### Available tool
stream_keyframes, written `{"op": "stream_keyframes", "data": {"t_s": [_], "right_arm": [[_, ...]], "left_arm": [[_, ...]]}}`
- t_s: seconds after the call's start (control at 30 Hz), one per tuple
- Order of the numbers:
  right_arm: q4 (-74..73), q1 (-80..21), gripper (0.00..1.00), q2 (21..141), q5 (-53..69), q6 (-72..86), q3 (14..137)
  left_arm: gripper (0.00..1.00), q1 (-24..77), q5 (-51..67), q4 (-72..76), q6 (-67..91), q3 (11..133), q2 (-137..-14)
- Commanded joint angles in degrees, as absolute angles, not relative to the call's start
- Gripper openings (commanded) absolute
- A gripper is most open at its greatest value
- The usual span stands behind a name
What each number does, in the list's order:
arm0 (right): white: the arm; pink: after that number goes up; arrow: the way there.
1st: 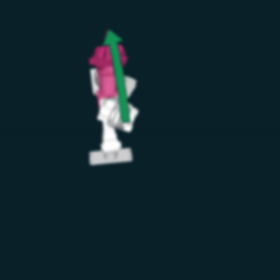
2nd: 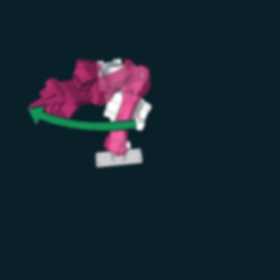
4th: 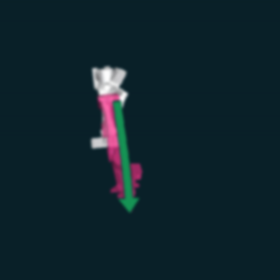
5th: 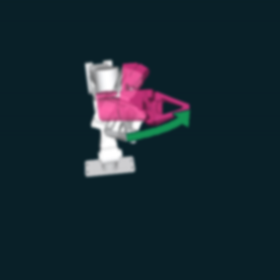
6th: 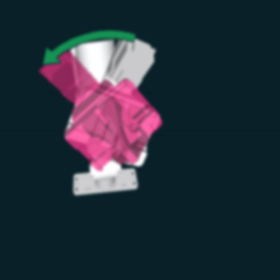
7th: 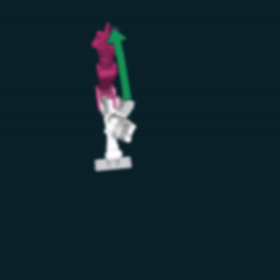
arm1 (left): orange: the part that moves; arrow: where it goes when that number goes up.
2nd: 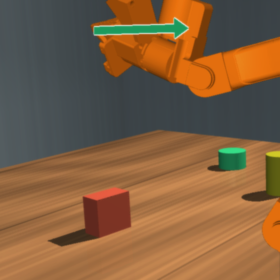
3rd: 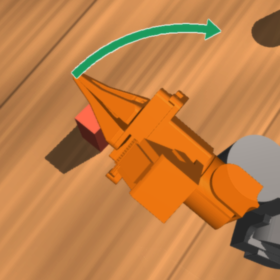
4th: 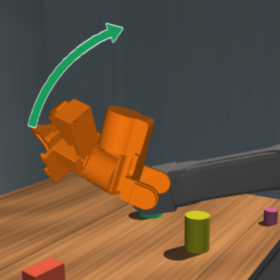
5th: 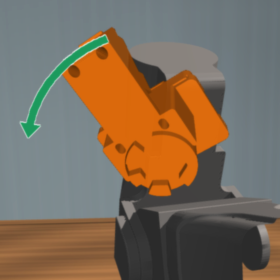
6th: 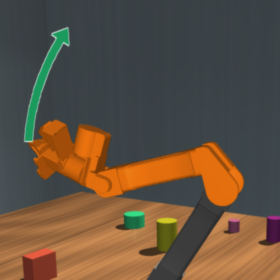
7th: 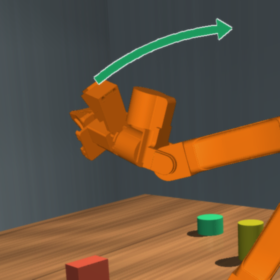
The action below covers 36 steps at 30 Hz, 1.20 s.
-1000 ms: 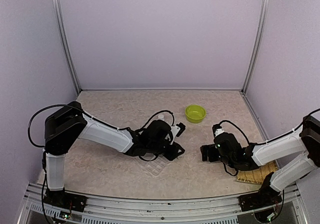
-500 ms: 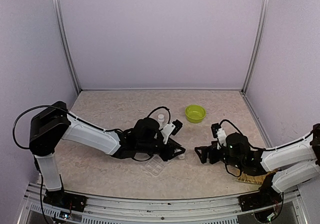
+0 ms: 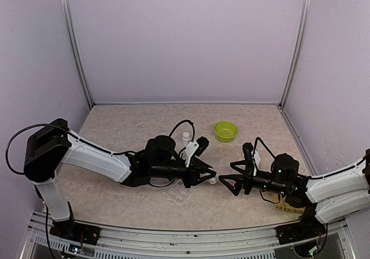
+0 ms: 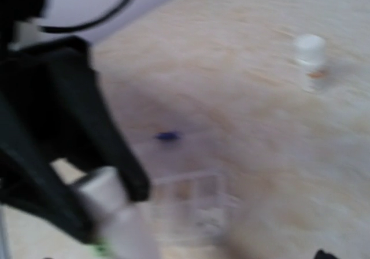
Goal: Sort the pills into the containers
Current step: Pass from the left arm to the right
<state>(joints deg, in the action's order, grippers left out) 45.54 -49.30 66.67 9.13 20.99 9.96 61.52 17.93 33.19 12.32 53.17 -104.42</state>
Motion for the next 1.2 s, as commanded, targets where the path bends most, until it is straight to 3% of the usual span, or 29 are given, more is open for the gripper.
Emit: {"op": "stream_keyframes", "data": {"t_s": [0.0,0.77,1.17], "right_arm": [[53.50,-48.78,0.94,67.71,18.79,20.12,8.66],[64.42,-50.71,0.82,71.00,31.22,21.71,9.10],[68.19,-55.06,0.78,71.89,32.99,24.20,12.73]], "left_arm": [[0.20,62.09,20.65,38.43,11.09,51.31,-101.31],[0.20,63.72,30.58,58.33,12.82,44.22,-97.03],[0.19,64.85,30.37,65.04,13.04,42.72,-97.29]]}}
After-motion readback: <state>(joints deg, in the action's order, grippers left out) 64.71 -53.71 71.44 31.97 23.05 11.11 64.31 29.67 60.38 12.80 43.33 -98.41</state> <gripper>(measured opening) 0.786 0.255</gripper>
